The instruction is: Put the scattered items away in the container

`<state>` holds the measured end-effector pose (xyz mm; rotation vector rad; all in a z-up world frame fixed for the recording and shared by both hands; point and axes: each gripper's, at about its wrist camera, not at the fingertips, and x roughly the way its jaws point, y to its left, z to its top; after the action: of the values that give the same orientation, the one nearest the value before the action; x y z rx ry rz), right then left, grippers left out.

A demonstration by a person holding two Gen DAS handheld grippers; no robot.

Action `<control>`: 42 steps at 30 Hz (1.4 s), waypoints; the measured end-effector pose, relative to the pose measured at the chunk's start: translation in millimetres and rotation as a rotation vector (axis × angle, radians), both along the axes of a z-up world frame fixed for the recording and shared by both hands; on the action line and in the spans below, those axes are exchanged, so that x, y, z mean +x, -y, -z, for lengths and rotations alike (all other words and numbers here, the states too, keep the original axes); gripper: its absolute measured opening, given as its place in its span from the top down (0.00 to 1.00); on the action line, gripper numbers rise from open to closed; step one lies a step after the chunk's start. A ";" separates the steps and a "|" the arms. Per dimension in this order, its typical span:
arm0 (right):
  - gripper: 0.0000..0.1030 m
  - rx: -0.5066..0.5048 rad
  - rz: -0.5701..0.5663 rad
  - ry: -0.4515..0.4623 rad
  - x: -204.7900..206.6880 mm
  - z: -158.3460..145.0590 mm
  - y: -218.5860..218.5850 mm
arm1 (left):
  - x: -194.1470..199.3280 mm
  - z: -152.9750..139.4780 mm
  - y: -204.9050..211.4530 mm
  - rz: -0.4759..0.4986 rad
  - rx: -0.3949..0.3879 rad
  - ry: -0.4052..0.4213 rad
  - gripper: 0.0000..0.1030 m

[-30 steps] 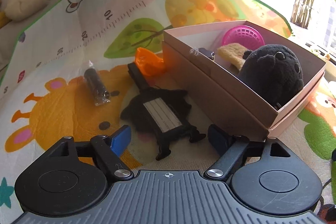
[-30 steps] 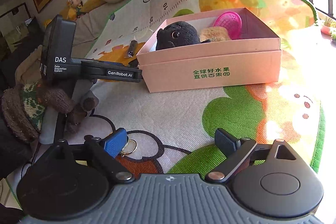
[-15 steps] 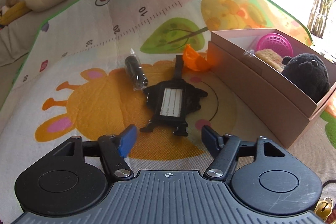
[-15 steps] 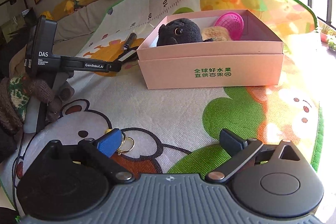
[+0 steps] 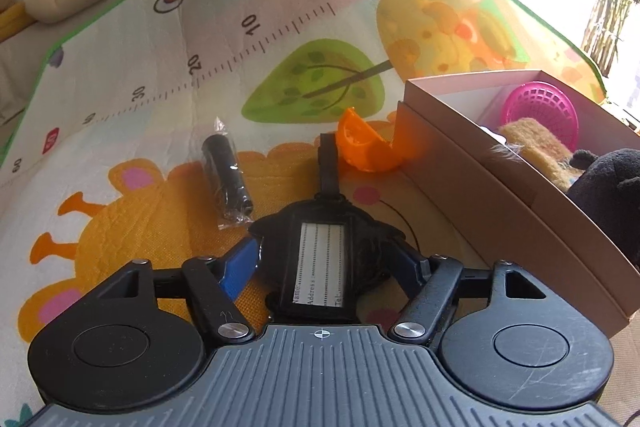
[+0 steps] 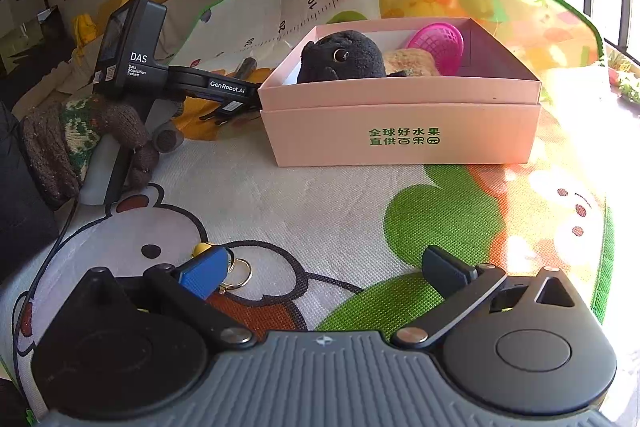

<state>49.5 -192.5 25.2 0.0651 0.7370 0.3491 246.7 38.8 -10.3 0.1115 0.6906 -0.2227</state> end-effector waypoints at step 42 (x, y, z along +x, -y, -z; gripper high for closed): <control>0.58 0.158 -0.113 -0.255 74.3 -29.7 -93.6 | -250.2 -7.0 -3.9 0.101 -0.080 -0.010 0.11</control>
<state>123.8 -98.9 54.9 0.2211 0.9669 0.5130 -3.5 42.7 -3.3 0.0686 0.6853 -0.3478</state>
